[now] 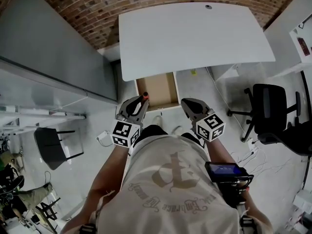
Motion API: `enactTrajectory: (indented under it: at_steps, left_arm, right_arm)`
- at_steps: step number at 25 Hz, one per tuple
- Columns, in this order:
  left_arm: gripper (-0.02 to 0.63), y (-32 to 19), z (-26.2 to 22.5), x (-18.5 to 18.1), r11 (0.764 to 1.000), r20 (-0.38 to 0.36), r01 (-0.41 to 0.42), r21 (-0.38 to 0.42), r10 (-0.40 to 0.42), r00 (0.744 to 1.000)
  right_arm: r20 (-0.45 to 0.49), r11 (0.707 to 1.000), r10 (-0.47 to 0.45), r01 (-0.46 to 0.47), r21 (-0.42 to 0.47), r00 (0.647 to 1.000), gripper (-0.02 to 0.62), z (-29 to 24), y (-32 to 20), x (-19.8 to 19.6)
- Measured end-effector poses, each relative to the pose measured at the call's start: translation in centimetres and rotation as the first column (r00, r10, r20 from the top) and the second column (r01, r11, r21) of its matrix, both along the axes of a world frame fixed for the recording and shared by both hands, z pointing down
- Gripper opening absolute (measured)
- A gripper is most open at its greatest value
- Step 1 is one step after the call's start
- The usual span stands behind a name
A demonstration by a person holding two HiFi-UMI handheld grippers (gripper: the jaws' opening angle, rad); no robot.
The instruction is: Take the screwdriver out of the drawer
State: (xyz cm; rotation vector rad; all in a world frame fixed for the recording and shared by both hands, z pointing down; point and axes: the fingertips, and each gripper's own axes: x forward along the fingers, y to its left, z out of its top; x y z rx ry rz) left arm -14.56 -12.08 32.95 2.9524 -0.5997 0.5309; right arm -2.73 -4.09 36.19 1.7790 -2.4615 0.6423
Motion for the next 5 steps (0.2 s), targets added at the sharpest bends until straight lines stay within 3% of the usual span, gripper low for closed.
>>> enactTrajectory:
  at_steps: [5]
  left_arm:
    - [0.084,0.31,0.17,0.54,1.000,0.003,0.011,0.006,-0.011,1.000]
  right_arm:
    - [-0.002,1.000,-0.011,0.011,-0.006,1.000,0.023,0.23,0.78,0.63]
